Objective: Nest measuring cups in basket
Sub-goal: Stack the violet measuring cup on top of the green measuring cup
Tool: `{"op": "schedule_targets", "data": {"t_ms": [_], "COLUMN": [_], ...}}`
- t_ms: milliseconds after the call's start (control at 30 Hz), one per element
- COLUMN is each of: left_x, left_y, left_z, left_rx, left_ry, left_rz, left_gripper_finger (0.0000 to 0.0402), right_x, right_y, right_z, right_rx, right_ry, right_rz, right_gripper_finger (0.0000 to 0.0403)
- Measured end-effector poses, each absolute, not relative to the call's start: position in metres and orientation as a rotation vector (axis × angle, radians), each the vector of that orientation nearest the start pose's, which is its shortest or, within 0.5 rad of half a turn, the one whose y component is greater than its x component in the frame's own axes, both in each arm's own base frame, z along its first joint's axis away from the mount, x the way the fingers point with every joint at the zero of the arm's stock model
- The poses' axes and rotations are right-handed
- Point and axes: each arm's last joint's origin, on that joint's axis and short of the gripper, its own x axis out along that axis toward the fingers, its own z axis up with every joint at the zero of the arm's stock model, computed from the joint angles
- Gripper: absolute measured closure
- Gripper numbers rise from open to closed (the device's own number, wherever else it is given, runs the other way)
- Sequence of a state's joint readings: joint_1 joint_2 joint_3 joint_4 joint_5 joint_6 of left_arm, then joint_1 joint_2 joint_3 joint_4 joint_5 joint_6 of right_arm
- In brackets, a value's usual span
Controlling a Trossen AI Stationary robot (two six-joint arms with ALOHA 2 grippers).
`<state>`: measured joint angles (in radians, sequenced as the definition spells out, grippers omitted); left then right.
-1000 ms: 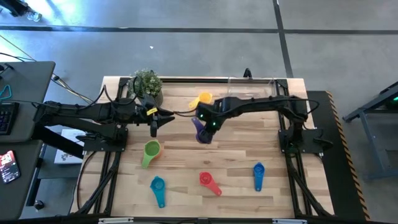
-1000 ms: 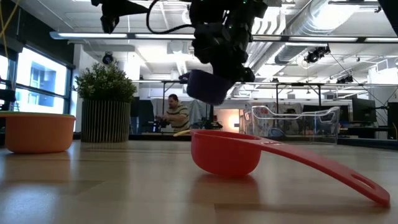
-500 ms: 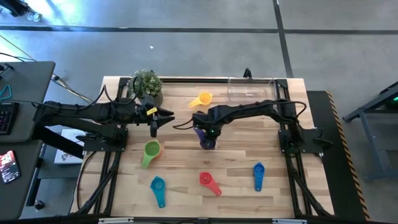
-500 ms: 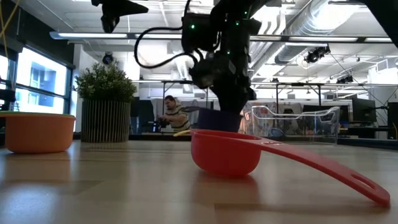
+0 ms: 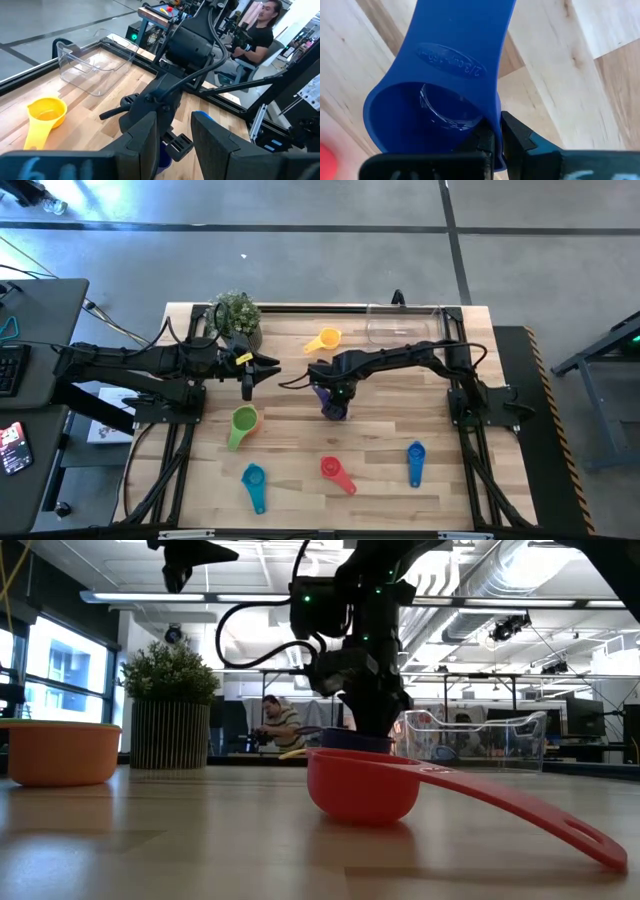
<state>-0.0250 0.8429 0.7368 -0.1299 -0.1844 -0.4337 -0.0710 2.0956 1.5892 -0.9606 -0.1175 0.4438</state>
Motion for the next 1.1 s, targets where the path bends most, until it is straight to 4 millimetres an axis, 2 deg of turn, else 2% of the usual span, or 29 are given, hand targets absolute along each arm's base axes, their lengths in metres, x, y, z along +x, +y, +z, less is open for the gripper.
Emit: {"op": "schedule_targets", "data": {"t_ms": [533,1100], "left_x": [0.1879,0.1879], "left_y": [0.0006,0.0006], "left_z": [0.3118,0.3118], "left_rx": [-0.381,-0.380], "left_ry": [0.200,0.200], "left_rz": [0.205,0.205], "left_gripper_finger": [0.0287,0.0287], "right_x": [0.4045,0.4045], "right_y": [-0.0290,-0.0293], "right_z": [0.1695,0.1695], "right_rx": [0.488,0.485], "right_ry": [1.453,1.451], "right_rz": [-0.264,-0.277], "right_gripper_finger": [0.0391,0.0333]}}
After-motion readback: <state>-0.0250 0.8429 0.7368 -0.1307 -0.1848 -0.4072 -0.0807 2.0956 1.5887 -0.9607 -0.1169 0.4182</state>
